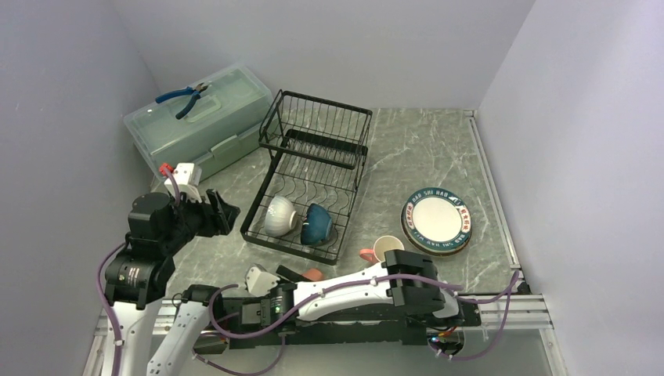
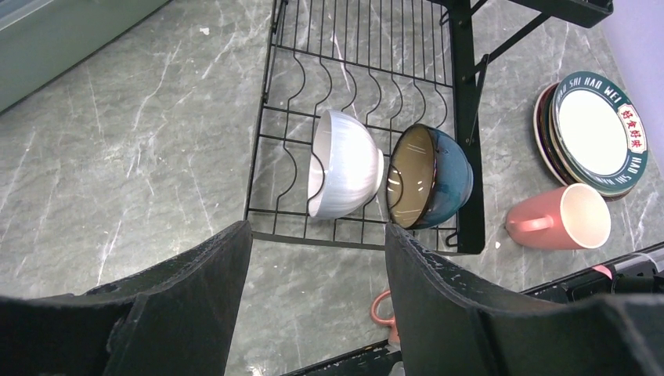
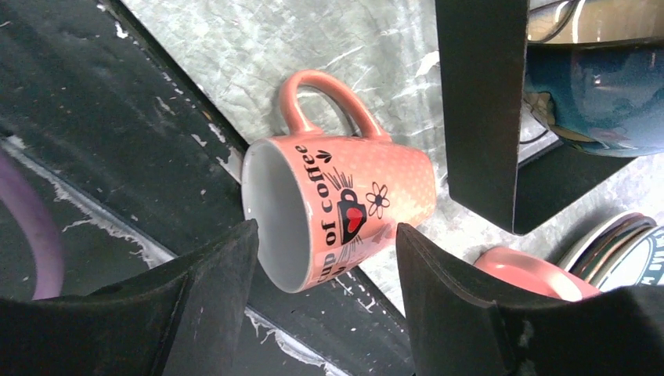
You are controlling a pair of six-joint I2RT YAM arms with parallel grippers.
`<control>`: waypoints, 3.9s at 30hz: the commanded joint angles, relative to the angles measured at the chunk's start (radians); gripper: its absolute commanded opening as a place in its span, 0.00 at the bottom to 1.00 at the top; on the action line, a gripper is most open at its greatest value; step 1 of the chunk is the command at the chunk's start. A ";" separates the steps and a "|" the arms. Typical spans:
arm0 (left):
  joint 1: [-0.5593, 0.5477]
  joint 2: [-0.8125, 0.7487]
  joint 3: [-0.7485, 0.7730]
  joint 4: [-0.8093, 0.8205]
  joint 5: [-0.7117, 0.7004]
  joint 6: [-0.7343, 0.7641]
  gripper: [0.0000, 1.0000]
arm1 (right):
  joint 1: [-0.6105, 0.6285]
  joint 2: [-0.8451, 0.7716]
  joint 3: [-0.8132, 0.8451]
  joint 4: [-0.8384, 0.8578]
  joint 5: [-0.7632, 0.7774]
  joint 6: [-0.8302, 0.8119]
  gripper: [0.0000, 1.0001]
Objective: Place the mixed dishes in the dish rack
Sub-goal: Pick up the cup at the corner of the board, then place the cup at the center of the board.
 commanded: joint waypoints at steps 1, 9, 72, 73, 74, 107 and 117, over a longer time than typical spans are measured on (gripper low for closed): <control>-0.003 -0.024 -0.010 0.057 -0.028 -0.025 0.68 | 0.006 0.019 0.050 -0.066 0.084 0.039 0.66; -0.003 -0.040 -0.029 0.070 -0.044 -0.026 0.68 | 0.006 0.015 0.033 -0.084 0.125 0.066 0.54; -0.003 0.046 0.018 0.109 -0.008 -0.017 0.69 | -0.217 -0.779 -0.266 -0.147 0.088 0.180 0.00; -0.003 0.051 0.019 0.112 -0.006 -0.015 0.69 | -0.234 -0.796 -0.259 -0.166 0.094 0.180 0.00; -0.003 0.056 0.020 0.114 -0.005 -0.014 0.69 | -0.252 -0.808 -0.253 -0.178 0.097 0.177 0.00; -0.006 0.383 0.164 0.138 0.119 0.023 0.68 | -1.086 -0.771 -0.388 0.099 -0.446 -0.202 0.00; -0.020 0.478 0.178 0.141 0.155 0.025 0.66 | -1.137 -0.698 -0.494 0.180 -0.510 -0.214 0.00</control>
